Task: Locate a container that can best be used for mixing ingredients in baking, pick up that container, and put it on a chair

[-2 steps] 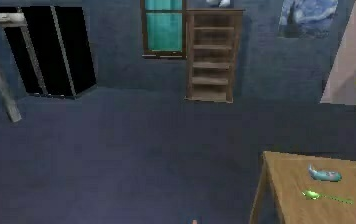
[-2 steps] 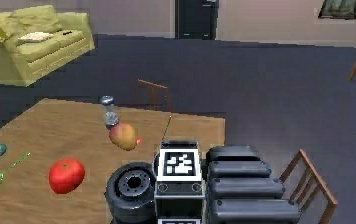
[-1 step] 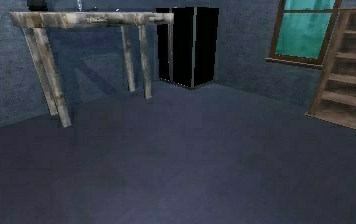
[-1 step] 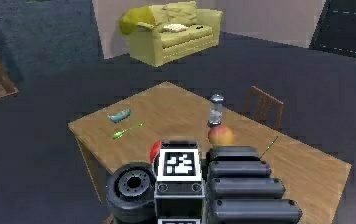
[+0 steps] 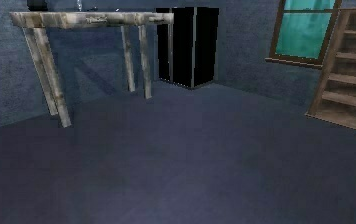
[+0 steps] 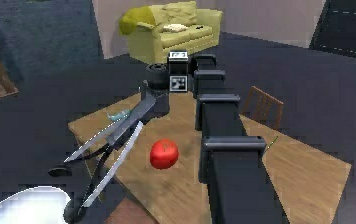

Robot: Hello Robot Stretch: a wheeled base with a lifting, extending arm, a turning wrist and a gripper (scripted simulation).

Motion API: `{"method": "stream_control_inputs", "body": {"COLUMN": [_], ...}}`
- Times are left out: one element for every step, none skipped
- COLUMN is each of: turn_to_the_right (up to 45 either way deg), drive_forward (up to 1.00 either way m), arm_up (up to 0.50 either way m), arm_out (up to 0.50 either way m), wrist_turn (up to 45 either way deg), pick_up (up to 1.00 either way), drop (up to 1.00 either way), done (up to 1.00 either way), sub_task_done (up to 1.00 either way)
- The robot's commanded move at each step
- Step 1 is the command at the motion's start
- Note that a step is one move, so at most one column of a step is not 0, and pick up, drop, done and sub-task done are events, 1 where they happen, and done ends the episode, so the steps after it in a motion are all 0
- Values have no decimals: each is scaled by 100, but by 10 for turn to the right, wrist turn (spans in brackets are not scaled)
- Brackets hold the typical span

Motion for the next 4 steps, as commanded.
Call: {"method": "stream_control_inputs", "body": {"turn_to_the_right": [0, 0, 0, 0], "drive_forward": [0, 0, 0, 0], "arm_up": [0, 0, -42, -50], "arm_out": [0, 0, 0, 0], "wrist_turn": [450, 210, 0, 0], "pick_up": [0, 0, 0, 0], "drop": [0, 0, 0, 0], "done": [0, 0, 0, 0], "sub_task_done": [0, 0, 0, 0]}}
